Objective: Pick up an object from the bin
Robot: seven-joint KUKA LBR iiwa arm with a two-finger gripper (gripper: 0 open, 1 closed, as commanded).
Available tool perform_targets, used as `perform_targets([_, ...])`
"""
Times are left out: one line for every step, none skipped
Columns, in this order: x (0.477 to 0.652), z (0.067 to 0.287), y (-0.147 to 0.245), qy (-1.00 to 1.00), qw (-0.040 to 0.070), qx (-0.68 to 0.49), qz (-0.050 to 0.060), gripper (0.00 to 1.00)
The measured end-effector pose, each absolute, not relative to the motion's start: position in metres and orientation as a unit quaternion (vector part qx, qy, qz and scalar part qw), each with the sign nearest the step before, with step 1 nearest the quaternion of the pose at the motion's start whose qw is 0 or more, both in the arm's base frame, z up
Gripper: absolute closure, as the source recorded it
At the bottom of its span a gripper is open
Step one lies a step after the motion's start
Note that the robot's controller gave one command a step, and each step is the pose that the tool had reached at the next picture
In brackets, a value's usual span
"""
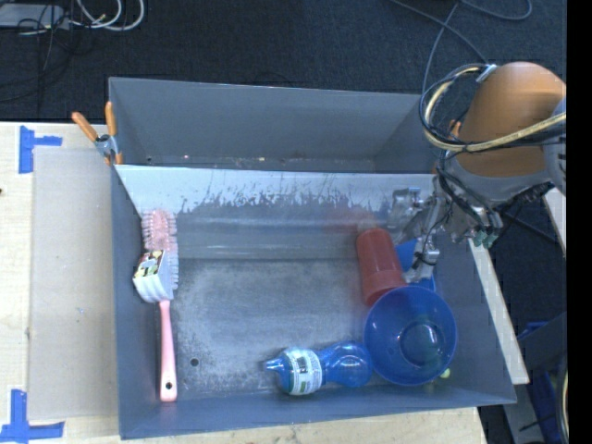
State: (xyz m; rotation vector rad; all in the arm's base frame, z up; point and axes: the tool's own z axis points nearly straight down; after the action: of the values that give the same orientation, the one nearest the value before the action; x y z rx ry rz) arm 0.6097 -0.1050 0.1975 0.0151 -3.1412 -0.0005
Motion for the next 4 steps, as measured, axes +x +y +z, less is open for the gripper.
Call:
perform_targets([0.61, 0.197, -0.105, -1.0, 0.0, 0.005, 0.0, 0.0])
perform_targets([0.551, 0.157, -0.097, -0.999, 0.0, 0.051, 0.0, 0.0])
perform_targets([0.535, 0.158, -0.077, -0.998, -0.003, 0.069, 0.0, 0.0])
perform_targets([0.546, 0.126, -0.082, -0.986, 0.0, 0.169, -0.001, 0.0])
